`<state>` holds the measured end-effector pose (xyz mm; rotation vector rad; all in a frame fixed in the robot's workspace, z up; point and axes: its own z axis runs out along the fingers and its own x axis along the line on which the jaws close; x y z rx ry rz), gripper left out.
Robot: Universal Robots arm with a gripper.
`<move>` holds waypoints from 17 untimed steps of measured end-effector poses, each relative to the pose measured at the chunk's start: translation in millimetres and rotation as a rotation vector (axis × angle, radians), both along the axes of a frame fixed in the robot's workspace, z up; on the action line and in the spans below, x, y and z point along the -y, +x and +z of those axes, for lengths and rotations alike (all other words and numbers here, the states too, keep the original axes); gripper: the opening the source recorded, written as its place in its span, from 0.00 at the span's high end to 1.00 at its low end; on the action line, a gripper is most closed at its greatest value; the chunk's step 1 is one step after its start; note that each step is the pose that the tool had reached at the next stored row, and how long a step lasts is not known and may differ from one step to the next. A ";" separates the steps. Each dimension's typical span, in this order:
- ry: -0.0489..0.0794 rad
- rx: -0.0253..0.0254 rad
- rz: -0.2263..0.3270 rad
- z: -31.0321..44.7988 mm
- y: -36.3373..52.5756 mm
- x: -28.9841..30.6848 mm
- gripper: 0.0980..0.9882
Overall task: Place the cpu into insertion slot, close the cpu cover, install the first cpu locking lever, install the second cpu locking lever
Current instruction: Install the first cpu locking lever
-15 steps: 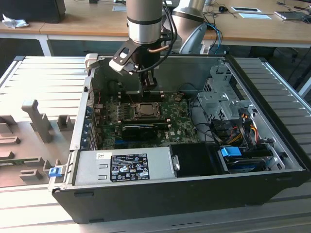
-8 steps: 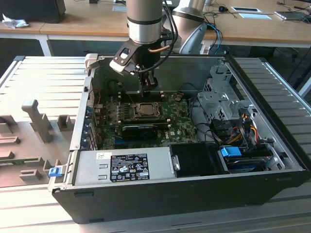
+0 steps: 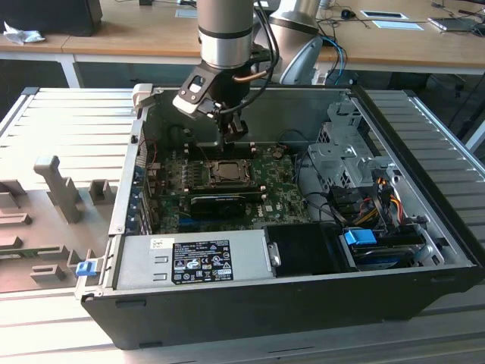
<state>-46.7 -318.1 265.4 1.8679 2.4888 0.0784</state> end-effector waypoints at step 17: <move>0.000 0.0000 0.199 0.0 0.0 0.0 0.99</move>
